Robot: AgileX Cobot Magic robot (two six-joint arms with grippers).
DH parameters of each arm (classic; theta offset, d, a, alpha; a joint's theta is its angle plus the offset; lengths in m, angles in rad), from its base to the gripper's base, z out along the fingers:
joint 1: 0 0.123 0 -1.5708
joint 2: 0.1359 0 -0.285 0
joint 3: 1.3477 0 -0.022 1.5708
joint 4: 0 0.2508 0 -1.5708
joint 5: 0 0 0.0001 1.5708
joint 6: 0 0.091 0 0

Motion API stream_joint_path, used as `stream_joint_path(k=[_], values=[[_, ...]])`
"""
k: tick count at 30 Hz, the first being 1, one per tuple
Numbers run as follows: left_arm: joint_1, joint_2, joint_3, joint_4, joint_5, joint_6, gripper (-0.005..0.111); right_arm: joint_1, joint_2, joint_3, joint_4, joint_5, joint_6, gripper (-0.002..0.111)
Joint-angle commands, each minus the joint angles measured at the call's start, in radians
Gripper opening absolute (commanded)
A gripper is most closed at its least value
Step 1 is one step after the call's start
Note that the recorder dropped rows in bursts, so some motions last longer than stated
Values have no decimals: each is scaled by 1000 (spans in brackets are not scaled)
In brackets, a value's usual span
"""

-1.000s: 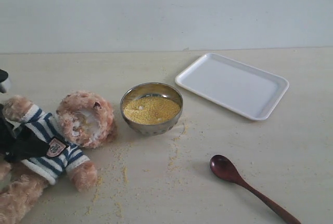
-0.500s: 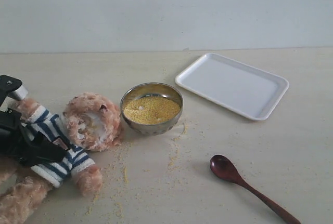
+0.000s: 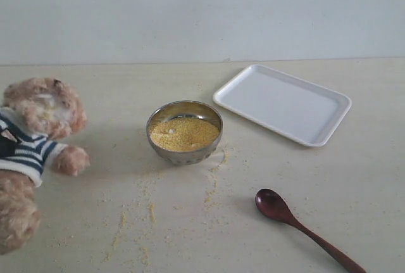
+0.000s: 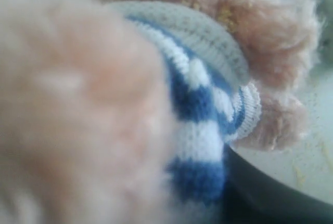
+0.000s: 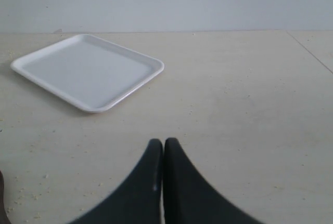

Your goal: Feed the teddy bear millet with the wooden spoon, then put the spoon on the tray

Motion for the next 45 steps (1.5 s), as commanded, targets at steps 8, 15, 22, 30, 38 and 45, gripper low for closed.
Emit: stream_joint_path(k=[8, 15, 22, 30, 38, 45], values=[[31, -224, 1, -204, 239, -46, 5, 3, -5, -1, 2, -5, 0, 0], [31, -224, 108, -425, 253, 103, 5, 3, -5, -1, 2, -5, 0, 0], [31, -224, 263, -688, 260, 381, 5, 3, -5, -1, 2, -5, 0, 0], [31, -224, 295, -747, 299, 393, 5, 3, -5, -1, -2, -5, 0, 0], [31, -224, 302, -741, 402, 441, 5, 3, -5, -1, -158, -45, -130, 0], [31, -224, 302, -750, 417, 441, 5, 3, -5, -1, -26, -342, -50, 0]])
